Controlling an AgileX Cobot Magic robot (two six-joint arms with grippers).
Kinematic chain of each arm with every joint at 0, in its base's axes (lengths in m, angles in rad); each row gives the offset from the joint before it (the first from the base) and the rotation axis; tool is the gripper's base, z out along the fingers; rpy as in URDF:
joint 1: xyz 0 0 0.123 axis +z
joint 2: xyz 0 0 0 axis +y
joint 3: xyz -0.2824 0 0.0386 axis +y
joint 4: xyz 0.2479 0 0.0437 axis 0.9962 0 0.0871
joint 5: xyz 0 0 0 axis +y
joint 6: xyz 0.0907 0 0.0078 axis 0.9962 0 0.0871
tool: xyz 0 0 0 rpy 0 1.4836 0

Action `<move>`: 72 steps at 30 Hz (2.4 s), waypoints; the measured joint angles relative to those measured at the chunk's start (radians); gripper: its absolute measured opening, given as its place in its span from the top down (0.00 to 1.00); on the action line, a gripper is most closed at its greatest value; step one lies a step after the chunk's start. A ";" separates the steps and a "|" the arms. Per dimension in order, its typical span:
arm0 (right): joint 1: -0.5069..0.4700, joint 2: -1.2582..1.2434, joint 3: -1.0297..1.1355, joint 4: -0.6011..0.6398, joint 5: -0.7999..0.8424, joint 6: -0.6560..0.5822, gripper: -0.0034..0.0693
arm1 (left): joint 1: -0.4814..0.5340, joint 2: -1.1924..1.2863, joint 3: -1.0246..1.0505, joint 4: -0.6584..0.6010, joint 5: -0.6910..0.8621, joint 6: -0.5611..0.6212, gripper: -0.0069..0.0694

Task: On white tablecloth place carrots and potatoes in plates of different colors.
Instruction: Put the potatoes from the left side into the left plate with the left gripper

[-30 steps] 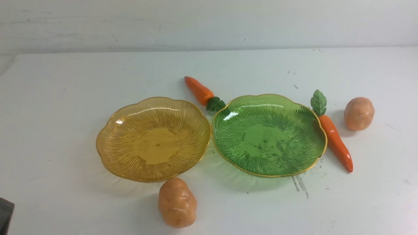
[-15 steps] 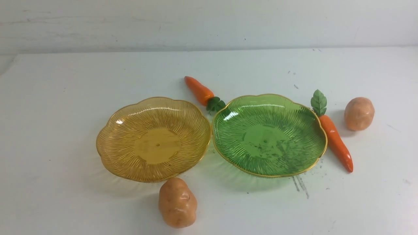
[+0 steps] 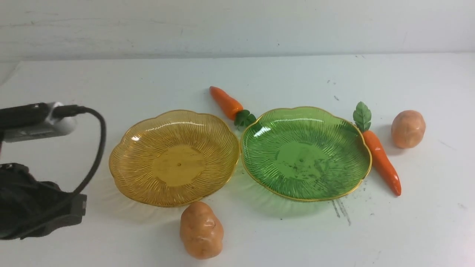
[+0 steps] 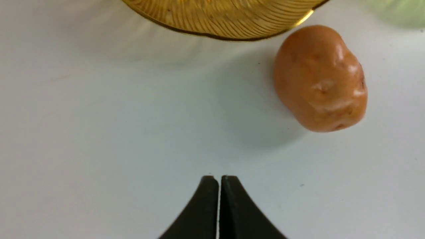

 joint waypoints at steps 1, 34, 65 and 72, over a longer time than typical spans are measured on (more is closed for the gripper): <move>0.012 0.064 -0.058 0.000 0.088 -0.052 0.97 | -0.058 0.022 -0.001 0.022 -0.013 -0.037 0.91; 0.037 0.468 -0.321 0.105 0.468 -0.454 0.97 | -0.447 0.712 -0.373 0.306 -0.009 -0.548 0.09; 0.037 0.468 -0.321 0.139 0.452 -0.487 0.97 | -0.127 0.801 -0.739 0.261 0.053 -0.376 0.20; 0.037 0.468 -0.321 0.133 0.452 -0.487 0.97 | -0.125 0.877 -0.950 0.232 0.092 -0.376 0.01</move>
